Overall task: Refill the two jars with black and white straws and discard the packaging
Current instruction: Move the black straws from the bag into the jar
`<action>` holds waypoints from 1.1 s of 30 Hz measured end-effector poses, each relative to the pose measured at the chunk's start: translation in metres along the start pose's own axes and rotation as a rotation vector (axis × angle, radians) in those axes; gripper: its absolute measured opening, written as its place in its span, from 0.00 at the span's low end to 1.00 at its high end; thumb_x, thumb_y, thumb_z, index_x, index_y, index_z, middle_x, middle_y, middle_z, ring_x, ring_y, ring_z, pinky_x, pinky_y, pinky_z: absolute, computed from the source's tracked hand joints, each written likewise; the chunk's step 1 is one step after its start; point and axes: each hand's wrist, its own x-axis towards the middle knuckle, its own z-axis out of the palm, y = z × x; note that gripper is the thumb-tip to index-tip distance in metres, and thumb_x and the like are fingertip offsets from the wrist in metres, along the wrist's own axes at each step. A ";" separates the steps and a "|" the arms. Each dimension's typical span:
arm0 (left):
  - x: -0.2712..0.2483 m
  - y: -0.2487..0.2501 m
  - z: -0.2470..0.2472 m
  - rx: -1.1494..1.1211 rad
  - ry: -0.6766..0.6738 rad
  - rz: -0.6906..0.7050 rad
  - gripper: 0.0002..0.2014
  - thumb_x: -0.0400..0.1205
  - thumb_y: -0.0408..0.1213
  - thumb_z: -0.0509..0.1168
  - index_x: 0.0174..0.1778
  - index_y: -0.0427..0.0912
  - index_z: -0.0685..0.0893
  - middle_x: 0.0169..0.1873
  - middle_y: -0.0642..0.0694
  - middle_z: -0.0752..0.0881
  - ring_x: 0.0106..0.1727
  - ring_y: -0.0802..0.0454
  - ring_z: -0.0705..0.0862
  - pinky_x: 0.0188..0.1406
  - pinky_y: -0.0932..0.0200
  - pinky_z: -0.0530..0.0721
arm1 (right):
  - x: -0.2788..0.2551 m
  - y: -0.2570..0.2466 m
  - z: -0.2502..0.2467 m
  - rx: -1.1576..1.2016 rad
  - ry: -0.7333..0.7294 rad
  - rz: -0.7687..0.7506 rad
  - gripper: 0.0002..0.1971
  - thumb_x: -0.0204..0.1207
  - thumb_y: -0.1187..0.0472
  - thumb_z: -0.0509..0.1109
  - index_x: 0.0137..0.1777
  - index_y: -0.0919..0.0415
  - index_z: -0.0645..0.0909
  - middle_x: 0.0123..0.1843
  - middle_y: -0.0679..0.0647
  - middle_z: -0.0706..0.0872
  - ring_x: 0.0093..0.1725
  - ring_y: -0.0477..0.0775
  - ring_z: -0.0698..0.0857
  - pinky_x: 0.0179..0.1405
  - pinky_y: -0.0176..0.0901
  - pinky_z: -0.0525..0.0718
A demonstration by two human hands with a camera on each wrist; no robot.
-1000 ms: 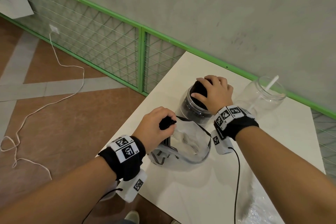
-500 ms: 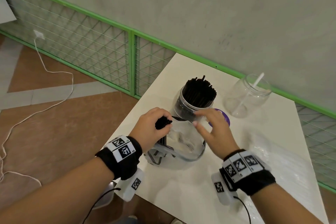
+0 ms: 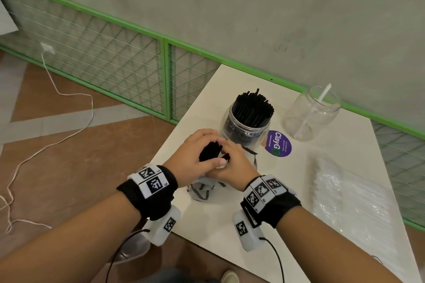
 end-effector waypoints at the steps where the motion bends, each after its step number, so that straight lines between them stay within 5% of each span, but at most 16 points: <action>1: 0.000 0.001 -0.002 0.013 -0.022 0.011 0.25 0.74 0.56 0.66 0.66 0.55 0.77 0.67 0.59 0.73 0.69 0.68 0.70 0.67 0.79 0.62 | 0.002 0.001 0.003 0.013 0.009 -0.003 0.31 0.55 0.39 0.74 0.60 0.47 0.79 0.53 0.46 0.83 0.58 0.53 0.78 0.62 0.52 0.76; 5: -0.003 -0.001 -0.005 0.044 0.031 -0.015 0.16 0.78 0.43 0.69 0.63 0.53 0.80 0.57 0.57 0.82 0.58 0.64 0.78 0.60 0.70 0.73 | 0.002 -0.003 0.002 0.142 0.056 0.028 0.15 0.60 0.53 0.79 0.45 0.45 0.79 0.48 0.54 0.84 0.52 0.56 0.82 0.55 0.55 0.81; 9: -0.004 0.005 -0.001 0.032 0.073 -0.035 0.16 0.78 0.41 0.70 0.62 0.54 0.80 0.54 0.60 0.83 0.56 0.67 0.78 0.56 0.79 0.70 | -0.008 -0.001 -0.001 0.254 0.082 0.020 0.14 0.65 0.64 0.79 0.46 0.49 0.80 0.45 0.50 0.83 0.46 0.48 0.83 0.48 0.39 0.81; 13: -0.003 0.007 0.001 0.019 0.030 -0.043 0.20 0.76 0.41 0.73 0.63 0.56 0.79 0.55 0.62 0.81 0.56 0.70 0.77 0.56 0.80 0.69 | -0.011 0.010 -0.005 0.240 0.114 0.064 0.12 0.68 0.59 0.79 0.47 0.48 0.80 0.41 0.42 0.84 0.41 0.36 0.82 0.41 0.24 0.76; 20: -0.002 0.004 0.001 0.095 0.116 -0.039 0.08 0.79 0.36 0.67 0.47 0.56 0.78 0.42 0.63 0.82 0.46 0.68 0.79 0.43 0.78 0.70 | -0.016 0.008 -0.015 0.336 0.179 0.065 0.05 0.74 0.64 0.74 0.49 0.58 0.86 0.45 0.47 0.89 0.49 0.43 0.86 0.54 0.38 0.82; 26: -0.002 0.002 0.000 0.112 0.140 -0.043 0.06 0.80 0.33 0.65 0.47 0.50 0.79 0.42 0.61 0.82 0.47 0.69 0.77 0.45 0.80 0.70 | -0.021 0.009 -0.027 0.355 0.386 0.075 0.07 0.76 0.63 0.73 0.41 0.53 0.78 0.38 0.53 0.84 0.38 0.44 0.81 0.41 0.34 0.80; 29: -0.003 0.002 -0.001 0.111 0.147 -0.045 0.06 0.80 0.33 0.65 0.47 0.49 0.80 0.42 0.59 0.82 0.47 0.68 0.77 0.44 0.79 0.70 | -0.022 0.036 -0.016 0.281 0.290 0.204 0.07 0.73 0.61 0.75 0.40 0.56 0.78 0.36 0.52 0.83 0.35 0.44 0.79 0.35 0.31 0.78; 33: -0.004 0.005 0.000 0.110 0.123 -0.040 0.05 0.81 0.34 0.65 0.47 0.49 0.79 0.42 0.58 0.82 0.46 0.66 0.78 0.44 0.78 0.70 | -0.024 0.067 -0.002 0.240 0.151 0.366 0.11 0.71 0.58 0.78 0.43 0.66 0.84 0.37 0.56 0.86 0.35 0.48 0.82 0.38 0.40 0.78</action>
